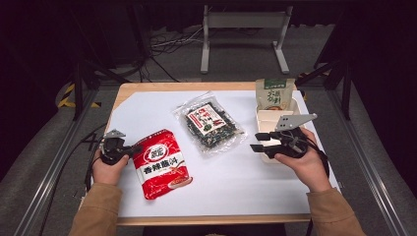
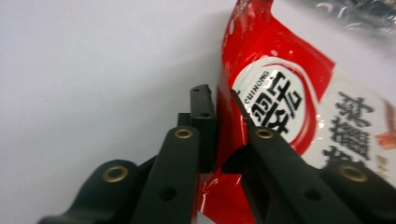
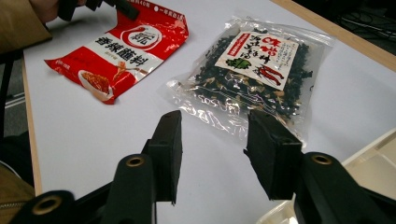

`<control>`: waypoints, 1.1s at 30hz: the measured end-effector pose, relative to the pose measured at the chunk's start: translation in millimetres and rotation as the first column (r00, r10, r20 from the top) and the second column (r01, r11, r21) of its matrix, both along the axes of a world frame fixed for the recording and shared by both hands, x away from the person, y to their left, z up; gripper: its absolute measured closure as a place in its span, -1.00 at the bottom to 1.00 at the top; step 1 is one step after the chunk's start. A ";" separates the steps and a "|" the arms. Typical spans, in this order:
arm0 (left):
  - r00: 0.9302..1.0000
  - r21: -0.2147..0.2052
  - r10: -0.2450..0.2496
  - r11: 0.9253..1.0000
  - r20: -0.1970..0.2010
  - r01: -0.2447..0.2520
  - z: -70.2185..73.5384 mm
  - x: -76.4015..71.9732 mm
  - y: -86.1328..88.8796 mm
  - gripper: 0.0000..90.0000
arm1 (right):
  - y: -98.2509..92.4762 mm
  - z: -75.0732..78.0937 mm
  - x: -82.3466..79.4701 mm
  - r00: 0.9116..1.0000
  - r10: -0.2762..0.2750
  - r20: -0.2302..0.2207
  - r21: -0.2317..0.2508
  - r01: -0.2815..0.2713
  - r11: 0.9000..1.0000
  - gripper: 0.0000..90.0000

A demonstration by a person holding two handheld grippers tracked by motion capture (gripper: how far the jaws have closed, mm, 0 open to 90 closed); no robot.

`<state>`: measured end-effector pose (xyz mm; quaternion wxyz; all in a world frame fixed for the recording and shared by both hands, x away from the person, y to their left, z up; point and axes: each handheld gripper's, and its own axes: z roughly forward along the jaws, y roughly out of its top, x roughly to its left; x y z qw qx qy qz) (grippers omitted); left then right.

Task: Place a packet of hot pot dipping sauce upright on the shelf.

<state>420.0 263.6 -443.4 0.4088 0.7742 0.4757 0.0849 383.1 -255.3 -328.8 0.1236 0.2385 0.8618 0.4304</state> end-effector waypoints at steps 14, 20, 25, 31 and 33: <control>0.994 -0.052 -0.088 0.994 0.067 0.092 42.6 -15.8 1.7 1.00 | 4.9 1.5 -3.2 0.999 0.039 0.021 -0.052 -0.038 0.998 0.34; 0.989 -0.086 -0.117 0.989 0.086 0.124 56.7 -23.6 1.4 1.00 | 2.7 6.6 -5.6 0.999 0.029 0.036 -0.035 -0.027 0.999 0.32; 0.980 -0.095 -0.167 0.980 0.108 0.177 73.0 -29.3 0.4 1.00 | 3.0 9.6 -7.8 0.999 0.031 0.041 -0.034 -0.030 0.999 0.35; 0.968 -0.098 -0.210 0.970 0.136 0.224 92.6 -42.0 -6.8 1.00 | -1.6 14.3 -10.4 0.998 0.031 0.047 -0.021 -0.030 0.999 0.43; 0.964 -0.097 -0.216 0.968 0.153 0.232 97.8 -45.3 -9.7 1.00 | -2.8 14.9 -10.9 0.998 0.037 0.050 -0.018 -0.037 0.999 0.46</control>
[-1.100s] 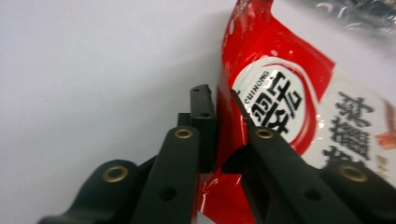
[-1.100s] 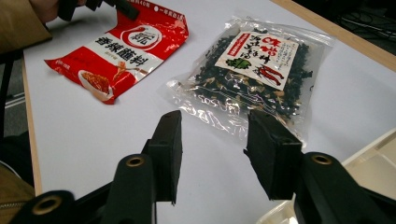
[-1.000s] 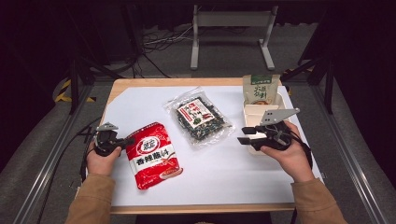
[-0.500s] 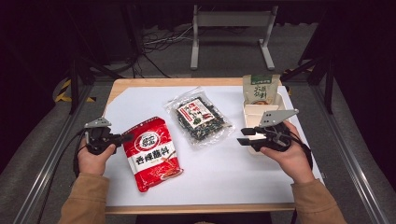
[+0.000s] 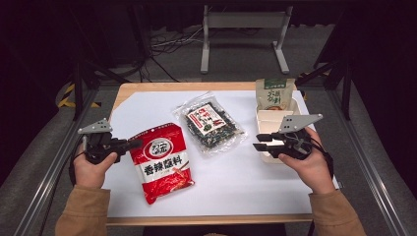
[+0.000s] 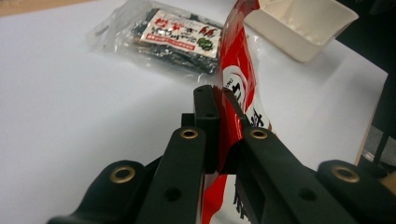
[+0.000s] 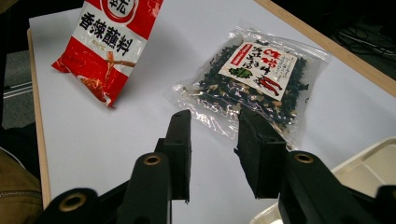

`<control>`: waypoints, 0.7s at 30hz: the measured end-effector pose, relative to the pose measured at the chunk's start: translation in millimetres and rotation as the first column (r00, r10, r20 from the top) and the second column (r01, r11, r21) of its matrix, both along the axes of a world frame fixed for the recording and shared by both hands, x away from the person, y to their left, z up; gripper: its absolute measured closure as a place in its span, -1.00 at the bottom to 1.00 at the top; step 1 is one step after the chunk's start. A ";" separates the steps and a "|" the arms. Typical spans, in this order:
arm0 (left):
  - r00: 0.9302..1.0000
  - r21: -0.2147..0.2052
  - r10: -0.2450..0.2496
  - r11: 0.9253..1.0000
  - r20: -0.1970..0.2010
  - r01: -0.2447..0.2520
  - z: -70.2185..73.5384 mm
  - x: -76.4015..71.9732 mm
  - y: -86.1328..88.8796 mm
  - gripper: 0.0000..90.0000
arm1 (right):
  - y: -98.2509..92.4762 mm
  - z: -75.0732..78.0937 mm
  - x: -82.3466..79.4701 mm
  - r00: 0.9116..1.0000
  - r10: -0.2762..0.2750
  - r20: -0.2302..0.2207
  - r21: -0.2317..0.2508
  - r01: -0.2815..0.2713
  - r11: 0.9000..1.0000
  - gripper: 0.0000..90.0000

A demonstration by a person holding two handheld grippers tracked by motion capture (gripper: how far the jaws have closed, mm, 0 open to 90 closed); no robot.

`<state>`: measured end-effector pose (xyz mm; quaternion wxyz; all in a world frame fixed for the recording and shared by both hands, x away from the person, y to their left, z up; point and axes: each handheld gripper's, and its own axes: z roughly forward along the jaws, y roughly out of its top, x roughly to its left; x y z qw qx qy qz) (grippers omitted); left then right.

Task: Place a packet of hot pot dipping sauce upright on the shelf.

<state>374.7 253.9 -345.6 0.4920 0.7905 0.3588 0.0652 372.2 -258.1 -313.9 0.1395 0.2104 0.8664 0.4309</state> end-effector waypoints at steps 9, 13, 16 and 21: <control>0.986 -0.014 -0.138 0.990 0.093 0.140 22.9 -19.4 -16.2 0.99 | -8.0 5.6 -3.1 1.000 0.009 0.012 0.007 -0.009 1.000 0.56; 0.971 0.007 -0.202 0.979 0.129 0.203 30.0 -30.6 -26.0 1.00 | -7.3 7.2 -4.8 1.000 0.017 0.015 0.005 -0.017 1.000 0.56; 0.958 0.035 -0.247 0.969 0.143 0.244 33.7 -37.1 -33.9 1.00 | -7.1 8.5 -5.7 1.000 0.020 0.024 0.004 -0.020 1.000 0.56; 0.940 0.063 -0.292 0.957 0.176 0.285 42.7 -46.4 -45.1 1.00 | -7.8 11.8 -8.1 0.999 0.025 0.035 0.013 -0.025 1.000 0.57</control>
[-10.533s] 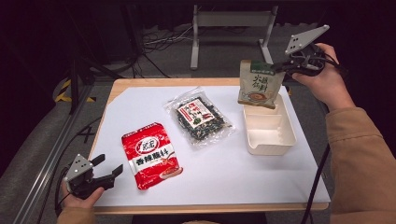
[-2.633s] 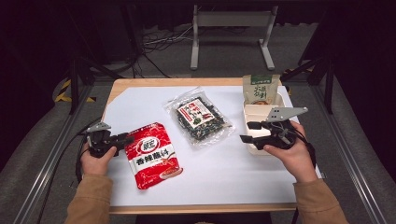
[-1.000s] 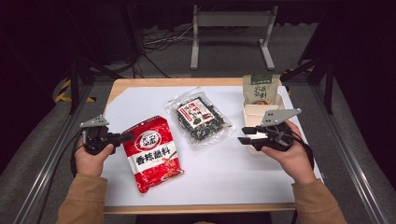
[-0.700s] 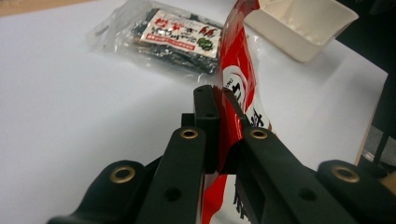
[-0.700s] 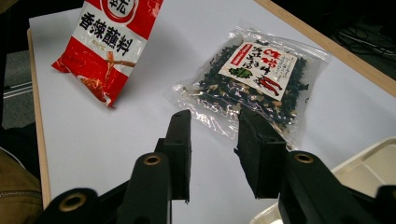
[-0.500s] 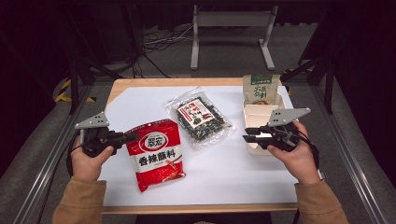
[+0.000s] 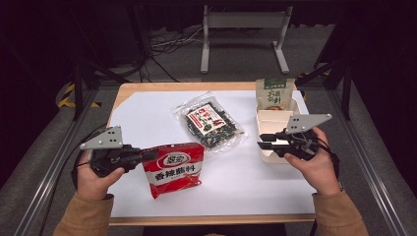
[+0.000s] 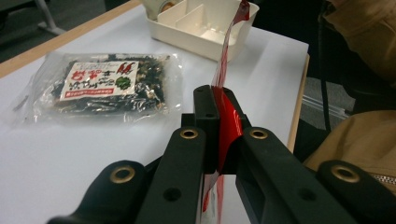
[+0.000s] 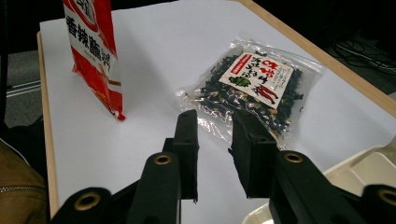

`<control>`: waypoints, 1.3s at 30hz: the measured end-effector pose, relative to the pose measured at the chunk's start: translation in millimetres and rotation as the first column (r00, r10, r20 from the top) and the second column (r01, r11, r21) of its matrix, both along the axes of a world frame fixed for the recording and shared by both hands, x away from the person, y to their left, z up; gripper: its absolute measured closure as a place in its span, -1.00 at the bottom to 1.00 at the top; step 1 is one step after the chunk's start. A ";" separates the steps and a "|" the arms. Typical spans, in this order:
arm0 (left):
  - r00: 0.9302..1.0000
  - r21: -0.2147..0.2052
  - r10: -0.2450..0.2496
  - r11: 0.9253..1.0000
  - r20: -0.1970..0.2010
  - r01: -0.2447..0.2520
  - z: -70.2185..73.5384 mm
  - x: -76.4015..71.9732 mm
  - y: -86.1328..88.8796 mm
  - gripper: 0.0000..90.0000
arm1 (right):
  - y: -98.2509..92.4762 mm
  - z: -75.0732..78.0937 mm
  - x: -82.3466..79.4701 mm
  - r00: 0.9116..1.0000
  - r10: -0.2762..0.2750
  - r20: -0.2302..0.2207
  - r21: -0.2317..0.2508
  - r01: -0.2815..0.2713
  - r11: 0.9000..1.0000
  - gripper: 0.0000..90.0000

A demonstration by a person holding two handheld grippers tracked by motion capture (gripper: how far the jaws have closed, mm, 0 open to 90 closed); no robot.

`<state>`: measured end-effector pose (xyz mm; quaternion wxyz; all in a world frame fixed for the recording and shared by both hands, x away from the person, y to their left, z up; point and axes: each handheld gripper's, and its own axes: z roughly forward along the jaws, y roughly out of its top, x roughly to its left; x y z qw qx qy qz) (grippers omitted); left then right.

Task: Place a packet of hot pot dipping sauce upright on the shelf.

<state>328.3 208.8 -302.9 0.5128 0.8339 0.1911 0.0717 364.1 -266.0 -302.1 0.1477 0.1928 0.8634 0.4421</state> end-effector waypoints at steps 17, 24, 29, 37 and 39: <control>0.998 -0.060 -0.062 0.996 0.019 0.063 8.5 1.9 -13.2 1.00 | 33.3 -6.1 -1.1 0.994 0.109 0.001 0.003 -0.109 0.994 0.36; 0.997 -0.077 -0.078 0.994 0.023 0.080 10.3 2.7 -21.3 1.00 | 59.9 -15.1 0.4 0.984 0.179 -0.022 0.010 -0.179 0.984 0.25; 0.995 -0.083 -0.092 0.992 0.025 0.094 10.8 3.3 -28.8 1.00 | 72.0 -21.1 0.5 0.976 0.212 -0.039 0.028 -0.211 0.977 0.22; 0.992 -0.095 -0.119 0.988 0.029 0.121 11.2 5.3 -41.9 1.00 | 89.8 -32.2 4.0 0.966 0.251 -0.056 0.037 -0.249 0.968 0.24; 0.992 -0.095 -0.122 0.988 0.029 0.124 11.1 6.0 -44.0 1.00 | 94.4 -35.2 4.7 0.964 0.261 -0.055 0.033 -0.259 0.965 0.26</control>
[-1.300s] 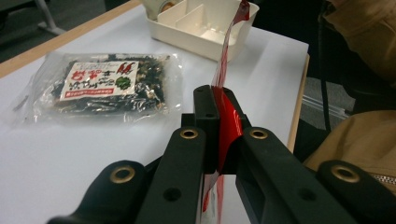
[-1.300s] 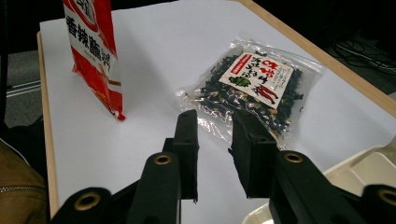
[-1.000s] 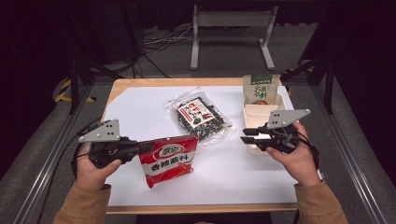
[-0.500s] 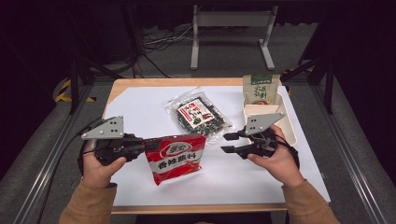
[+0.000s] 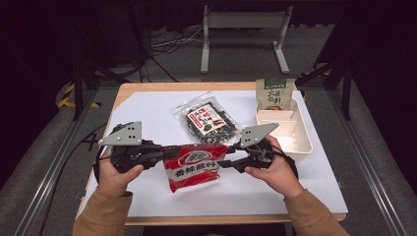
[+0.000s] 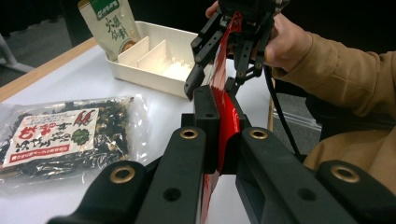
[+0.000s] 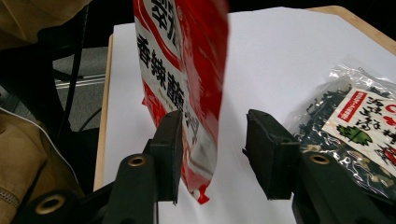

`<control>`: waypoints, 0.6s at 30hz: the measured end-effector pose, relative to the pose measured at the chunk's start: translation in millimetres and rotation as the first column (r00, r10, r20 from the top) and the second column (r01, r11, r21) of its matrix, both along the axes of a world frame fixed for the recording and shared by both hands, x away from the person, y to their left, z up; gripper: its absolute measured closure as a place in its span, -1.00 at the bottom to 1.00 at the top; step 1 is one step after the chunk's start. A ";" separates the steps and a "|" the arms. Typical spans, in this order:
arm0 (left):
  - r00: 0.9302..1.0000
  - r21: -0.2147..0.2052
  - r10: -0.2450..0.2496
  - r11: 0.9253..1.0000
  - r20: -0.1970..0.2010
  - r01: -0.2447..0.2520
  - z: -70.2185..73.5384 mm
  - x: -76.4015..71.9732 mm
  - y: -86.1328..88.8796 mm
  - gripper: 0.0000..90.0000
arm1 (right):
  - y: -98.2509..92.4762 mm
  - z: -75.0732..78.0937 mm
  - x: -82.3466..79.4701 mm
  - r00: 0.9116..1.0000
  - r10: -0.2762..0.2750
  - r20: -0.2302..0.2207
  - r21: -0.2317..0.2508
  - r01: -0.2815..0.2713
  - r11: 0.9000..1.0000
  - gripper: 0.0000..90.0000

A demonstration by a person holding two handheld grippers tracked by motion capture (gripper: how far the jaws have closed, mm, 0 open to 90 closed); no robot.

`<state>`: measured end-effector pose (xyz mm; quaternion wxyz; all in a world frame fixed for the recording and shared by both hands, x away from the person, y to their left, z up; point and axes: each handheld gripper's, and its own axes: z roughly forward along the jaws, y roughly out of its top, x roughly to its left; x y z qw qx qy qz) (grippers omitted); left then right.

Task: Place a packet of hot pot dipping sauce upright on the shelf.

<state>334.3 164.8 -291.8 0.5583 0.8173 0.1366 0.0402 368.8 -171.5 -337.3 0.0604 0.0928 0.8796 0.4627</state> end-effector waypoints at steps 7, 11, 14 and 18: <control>1.000 -0.011 -0.005 1.000 0.000 0.005 -1.3 2.0 -3.1 1.00 | 9.2 -5.5 -0.5 1.000 0.019 -0.007 0.004 -0.019 1.000 0.32; 1.000 -0.017 -0.004 1.000 0.002 0.004 -1.6 1.7 -4.7 1.00 | 14.3 -10.0 0.2 0.999 0.044 -0.019 0.019 -0.044 0.999 0.47; 1.000 -0.013 0.002 1.000 0.002 -0.002 -2.6 1.9 -4.1 1.00 | 16.5 -11.8 0.2 0.998 0.054 -0.018 0.007 -0.054 0.999 0.74; 1.000 -0.017 0.006 1.000 0.004 -0.006 -3.4 2.4 -3.4 0.99 | 15.6 -11.4 0.5 0.997 0.068 -0.025 0.004 -0.068 0.998 0.90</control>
